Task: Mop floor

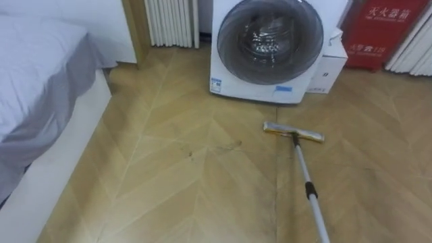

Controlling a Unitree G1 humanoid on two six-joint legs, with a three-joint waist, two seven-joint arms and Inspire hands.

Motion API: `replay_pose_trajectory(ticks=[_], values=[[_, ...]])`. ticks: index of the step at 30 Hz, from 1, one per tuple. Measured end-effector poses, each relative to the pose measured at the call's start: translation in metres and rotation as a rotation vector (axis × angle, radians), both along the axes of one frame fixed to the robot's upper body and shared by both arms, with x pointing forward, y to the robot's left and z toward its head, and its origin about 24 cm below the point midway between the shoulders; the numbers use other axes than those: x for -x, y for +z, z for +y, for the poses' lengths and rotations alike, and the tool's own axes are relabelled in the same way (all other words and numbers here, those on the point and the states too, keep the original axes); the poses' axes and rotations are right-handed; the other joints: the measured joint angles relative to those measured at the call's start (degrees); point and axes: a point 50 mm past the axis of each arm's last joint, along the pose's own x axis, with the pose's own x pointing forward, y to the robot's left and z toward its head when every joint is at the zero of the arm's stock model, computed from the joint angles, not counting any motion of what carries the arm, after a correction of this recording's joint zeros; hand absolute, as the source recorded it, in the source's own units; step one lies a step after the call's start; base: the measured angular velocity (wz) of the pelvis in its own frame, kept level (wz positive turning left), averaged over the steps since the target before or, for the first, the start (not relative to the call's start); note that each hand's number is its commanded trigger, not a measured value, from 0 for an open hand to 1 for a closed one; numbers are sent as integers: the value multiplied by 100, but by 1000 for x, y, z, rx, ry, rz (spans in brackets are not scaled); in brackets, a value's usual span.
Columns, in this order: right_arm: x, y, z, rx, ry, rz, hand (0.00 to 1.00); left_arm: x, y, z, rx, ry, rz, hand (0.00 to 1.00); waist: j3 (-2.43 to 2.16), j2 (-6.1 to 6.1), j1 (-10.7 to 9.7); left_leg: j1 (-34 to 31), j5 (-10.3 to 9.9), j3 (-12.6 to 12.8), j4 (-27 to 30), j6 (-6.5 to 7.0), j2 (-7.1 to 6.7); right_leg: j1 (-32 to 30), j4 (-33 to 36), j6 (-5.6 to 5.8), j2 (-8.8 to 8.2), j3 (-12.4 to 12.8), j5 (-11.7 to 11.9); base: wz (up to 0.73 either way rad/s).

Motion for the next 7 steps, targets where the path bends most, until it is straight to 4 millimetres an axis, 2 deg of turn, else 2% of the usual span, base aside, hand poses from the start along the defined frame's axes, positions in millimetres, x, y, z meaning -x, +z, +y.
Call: replay_pose_trajectory(ticks=[3,7], values=[[-5,-1,2,-13,-1,-5,100,5,0,0,-2,14,21,0,2,1,-17,16,-5,-7,-65,8,4,-9,-33,39,42,70,65,0],[-14,-1,2,-25,29,-23,100,15,0,1,-10,11,64,0,4,5,-23,54,-47,-7,-130,63,14,12,-40,23,84,68,142,-6]])
